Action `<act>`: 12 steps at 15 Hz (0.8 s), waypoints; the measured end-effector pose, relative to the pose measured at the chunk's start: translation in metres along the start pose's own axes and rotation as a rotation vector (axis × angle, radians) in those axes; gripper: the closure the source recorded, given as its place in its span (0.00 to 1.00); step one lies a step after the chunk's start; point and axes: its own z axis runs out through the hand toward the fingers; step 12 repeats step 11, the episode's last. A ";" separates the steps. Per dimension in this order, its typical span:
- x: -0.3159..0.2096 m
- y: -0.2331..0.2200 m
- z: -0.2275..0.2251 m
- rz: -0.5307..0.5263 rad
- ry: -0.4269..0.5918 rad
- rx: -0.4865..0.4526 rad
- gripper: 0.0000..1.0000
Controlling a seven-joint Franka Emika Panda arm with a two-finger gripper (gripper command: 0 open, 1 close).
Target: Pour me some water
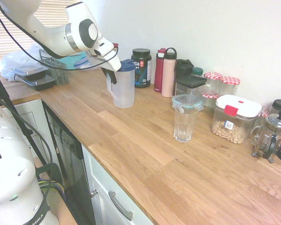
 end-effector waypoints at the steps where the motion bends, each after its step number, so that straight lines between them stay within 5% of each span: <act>1: -0.002 0.001 0.000 0.001 -0.003 -0.002 0.00; 7: -0.009 0.003 -0.013 -0.007 -0.003 -0.018 0.00; 12: -0.036 0.030 -0.043 0.000 -0.069 -0.184 0.00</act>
